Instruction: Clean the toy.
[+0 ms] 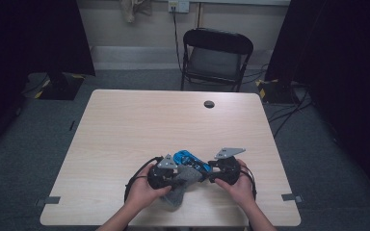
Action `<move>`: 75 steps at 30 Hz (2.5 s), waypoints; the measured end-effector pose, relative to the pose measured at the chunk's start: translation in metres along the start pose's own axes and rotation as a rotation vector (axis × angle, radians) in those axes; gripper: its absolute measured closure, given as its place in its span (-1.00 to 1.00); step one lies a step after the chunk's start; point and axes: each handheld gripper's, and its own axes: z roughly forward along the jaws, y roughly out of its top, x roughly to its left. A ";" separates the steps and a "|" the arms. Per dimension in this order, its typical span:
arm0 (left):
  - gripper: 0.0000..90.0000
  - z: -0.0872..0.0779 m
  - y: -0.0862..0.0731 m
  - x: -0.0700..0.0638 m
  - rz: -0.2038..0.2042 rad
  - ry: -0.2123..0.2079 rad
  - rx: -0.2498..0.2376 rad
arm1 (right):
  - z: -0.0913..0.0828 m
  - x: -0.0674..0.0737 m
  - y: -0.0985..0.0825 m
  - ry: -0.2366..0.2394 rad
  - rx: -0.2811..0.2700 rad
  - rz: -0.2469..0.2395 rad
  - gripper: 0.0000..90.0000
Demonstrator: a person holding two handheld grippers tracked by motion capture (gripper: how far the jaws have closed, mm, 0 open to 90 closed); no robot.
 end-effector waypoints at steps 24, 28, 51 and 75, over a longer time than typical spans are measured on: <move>0.62 0.019 0.004 -0.007 0.026 0.058 0.080 | -0.002 -0.004 0.001 0.002 0.000 0.012 0.20; 0.62 0.017 0.003 -0.005 0.031 0.075 0.084 | -0.002 -0.004 0.002 -0.001 0.002 0.012 0.20; 0.61 -0.012 -0.009 0.046 -0.100 0.208 0.058 | -0.003 -0.005 0.001 0.003 -0.004 0.020 0.25; 0.61 -0.016 -0.004 0.024 -0.083 0.110 0.027 | -0.002 -0.006 0.001 0.007 -0.008 0.022 0.25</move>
